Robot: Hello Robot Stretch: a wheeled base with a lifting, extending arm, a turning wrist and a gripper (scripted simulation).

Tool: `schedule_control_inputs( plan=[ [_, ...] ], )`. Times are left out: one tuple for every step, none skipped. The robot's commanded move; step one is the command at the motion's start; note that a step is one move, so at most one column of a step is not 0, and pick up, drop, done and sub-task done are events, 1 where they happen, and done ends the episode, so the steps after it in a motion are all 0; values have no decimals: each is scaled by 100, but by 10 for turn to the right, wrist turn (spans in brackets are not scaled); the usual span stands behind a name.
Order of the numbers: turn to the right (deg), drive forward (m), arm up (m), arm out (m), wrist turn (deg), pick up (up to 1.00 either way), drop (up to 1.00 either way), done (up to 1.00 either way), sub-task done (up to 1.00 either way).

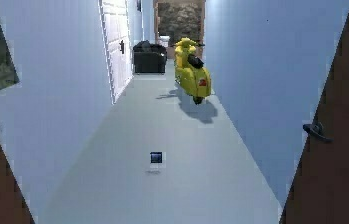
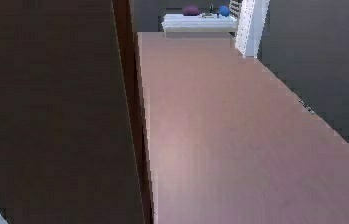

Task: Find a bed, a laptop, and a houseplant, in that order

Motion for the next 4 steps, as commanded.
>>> schedule_control_inputs(
  plan=[
    [120, 0, 0, 0, 0, 0, 0, 0, 0],
    [0, 100, 0, 0, 0, 0, 0, 0, 0],
    [0, 100, 0, 0, 0, 0, 0, 0, 0],
    [-450, 0, 0, 0, 0, 0, 0, 0, 0]
  ],
)
